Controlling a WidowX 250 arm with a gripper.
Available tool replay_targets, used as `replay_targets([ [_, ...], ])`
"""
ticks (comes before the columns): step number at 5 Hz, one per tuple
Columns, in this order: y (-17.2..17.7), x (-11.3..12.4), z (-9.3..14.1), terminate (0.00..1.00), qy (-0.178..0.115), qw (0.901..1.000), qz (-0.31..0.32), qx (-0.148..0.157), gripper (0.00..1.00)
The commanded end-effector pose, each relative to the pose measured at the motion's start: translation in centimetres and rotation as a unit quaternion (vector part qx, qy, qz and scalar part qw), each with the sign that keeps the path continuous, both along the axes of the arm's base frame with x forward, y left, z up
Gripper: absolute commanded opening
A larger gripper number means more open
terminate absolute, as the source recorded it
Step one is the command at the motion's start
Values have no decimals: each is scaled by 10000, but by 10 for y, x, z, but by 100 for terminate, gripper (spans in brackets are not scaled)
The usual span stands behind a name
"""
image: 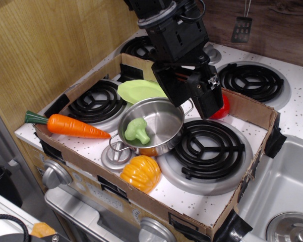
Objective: Put carrot on plate
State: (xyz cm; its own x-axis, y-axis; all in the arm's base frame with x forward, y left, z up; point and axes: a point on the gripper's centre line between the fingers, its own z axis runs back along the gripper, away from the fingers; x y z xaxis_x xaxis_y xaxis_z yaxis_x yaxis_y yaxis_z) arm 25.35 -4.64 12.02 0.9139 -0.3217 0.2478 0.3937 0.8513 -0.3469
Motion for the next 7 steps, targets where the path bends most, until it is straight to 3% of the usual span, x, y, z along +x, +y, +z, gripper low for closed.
replay_targets([
  [1, 0, 0, 0, 0, 0, 10000, 0, 0, 100],
  [2, 15, 0, -2, 0, -74, 9954, 36, 954, 100],
  [3, 35, 3, -2, 0, -128, 9867, 196, 1606, 100],
  [5, 93, 4, -12, 0, -42, 9643, -561, 2587, 100],
  [6, 125, 1, -21, 0, 186, 9607, -797, 2651, 100],
  [7, 149, -10, -33, 0, 603, 9458, -786, 3093, 100],
])
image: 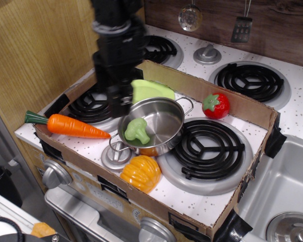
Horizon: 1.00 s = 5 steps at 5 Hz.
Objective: Put carrot on plate
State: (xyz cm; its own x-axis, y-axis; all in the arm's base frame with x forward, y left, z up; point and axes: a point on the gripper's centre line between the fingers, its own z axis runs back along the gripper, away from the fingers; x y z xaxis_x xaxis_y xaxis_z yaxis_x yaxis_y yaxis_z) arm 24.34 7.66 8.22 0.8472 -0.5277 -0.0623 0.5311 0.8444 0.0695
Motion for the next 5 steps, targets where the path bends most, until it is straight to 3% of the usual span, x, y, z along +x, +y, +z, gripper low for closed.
replay_targets([
  [1, 45, -7, -8, 0, 53, 9986, -114, 518, 100],
  [3, 71, -24, -32, 0, -23, 9981, -229, 563, 100],
  [5, 83, -26, -45, 0, -35, 9984, -366, 424, 100],
])
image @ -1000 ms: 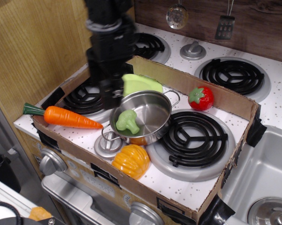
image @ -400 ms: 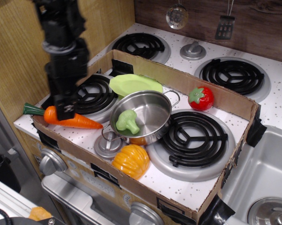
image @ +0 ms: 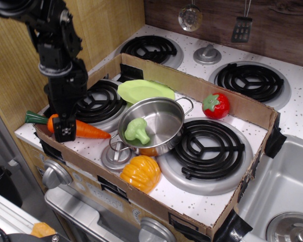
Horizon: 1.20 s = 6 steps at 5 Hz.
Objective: Put carrot on plate
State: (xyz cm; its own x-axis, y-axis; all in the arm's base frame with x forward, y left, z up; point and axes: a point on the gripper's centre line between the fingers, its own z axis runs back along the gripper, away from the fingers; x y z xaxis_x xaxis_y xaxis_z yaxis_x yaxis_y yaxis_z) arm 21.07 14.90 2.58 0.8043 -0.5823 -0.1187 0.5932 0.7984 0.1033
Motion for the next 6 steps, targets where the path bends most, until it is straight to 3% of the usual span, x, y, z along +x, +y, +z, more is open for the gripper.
replay_targets([
  [1, 12, 5, 1, 0, -235, 9997, -37, 67, 100],
  [2, 14, 7, 4, 0, -169, 9997, 2, 156, 0],
  [3, 16, 13, 11, 0, -131, 9998, 15, 175, 0],
  [4, 15, 23, 35, 0, -267, 9988, -27, 409, 0],
  [6, 9, 57, 101, 0, -421, 9894, 625, 1240, 0],
])
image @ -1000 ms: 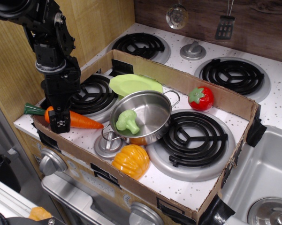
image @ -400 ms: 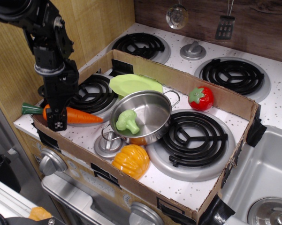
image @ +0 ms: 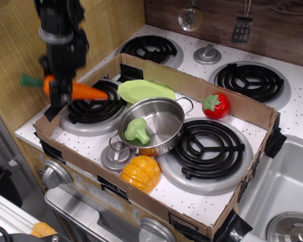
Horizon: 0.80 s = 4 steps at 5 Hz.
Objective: Put carrot on plate
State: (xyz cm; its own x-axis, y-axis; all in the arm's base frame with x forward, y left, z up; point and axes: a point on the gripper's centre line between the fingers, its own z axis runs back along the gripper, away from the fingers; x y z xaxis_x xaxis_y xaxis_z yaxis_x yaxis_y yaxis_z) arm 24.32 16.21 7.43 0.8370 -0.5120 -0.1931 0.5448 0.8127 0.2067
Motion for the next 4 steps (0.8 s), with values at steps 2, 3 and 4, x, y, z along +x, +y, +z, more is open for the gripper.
replay_targets([
  [2, -37, 58, 68, 0, -815, 9943, -685, -22, 0],
  [3, -49, 71, 56, 0, -717, 9881, -1285, -438, 0],
  [4, -61, 82, 44, 0, -831, 9732, -2079, -523, 0],
])
